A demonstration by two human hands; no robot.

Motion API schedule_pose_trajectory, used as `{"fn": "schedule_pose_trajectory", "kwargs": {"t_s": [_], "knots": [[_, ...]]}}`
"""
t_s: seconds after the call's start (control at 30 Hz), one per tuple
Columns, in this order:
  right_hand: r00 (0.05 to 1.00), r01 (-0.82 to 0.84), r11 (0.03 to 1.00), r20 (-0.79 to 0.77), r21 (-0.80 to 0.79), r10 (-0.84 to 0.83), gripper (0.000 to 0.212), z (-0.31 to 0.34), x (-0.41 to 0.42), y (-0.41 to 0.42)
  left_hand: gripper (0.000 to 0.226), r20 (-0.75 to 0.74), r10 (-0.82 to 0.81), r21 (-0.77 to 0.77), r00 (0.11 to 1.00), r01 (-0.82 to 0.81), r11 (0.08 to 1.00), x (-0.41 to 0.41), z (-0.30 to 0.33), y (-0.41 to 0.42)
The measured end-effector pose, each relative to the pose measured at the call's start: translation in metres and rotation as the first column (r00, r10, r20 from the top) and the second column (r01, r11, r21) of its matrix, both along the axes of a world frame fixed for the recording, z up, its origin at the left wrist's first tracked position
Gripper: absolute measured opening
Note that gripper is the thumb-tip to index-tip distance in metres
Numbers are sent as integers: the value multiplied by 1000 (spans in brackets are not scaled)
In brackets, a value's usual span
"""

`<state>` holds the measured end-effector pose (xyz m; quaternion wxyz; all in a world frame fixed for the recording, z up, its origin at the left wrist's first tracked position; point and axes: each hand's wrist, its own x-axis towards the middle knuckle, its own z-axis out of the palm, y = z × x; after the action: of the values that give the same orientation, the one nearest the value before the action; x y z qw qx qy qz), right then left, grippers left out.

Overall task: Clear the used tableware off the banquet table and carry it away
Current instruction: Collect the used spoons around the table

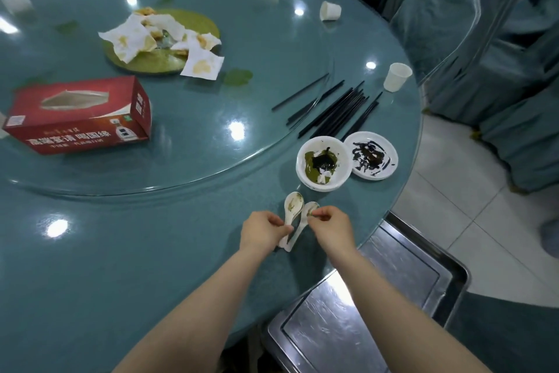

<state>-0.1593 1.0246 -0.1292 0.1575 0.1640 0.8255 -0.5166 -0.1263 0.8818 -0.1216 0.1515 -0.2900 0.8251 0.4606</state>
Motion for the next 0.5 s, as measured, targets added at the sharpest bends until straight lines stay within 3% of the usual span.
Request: {"fn": "schedule_pose_trajectory", "kwargs": {"t_s": [0.27,0.5], "knots": [[990,-132,986,-51,-103,128,16,34,-10,-66,6,-144,40,36,989,-35,999,17,31,-52],[943,-332,923,-97,-195,319,18,79,6,-178,11,-268,246,192,931,-199,961,60,83,-157]]}}
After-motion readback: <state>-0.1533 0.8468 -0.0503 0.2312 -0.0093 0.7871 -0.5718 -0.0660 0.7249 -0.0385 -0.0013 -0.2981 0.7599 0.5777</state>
